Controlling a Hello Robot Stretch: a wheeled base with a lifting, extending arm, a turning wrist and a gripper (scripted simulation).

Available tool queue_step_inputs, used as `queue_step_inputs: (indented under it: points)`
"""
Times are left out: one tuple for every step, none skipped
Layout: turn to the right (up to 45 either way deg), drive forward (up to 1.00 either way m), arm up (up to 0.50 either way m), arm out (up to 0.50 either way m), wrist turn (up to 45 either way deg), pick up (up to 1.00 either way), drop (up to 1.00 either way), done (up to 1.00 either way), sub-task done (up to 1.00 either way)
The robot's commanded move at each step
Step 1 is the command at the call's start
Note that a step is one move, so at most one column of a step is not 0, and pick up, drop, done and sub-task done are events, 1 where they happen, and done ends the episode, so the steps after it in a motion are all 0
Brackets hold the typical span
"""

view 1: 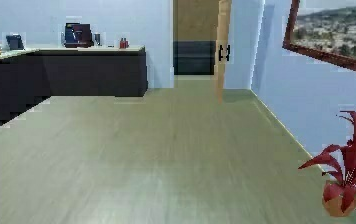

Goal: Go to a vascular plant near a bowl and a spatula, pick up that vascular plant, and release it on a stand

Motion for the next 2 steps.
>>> queue_step_inputs:
  points:
    - [45.0,0.00,0.00,0.00,0.0,0.00,0.00,0.00,0.00]
    - [18.0,0.00,0.00,0.00,0.0,0.00,0.00,0.00,0.00]
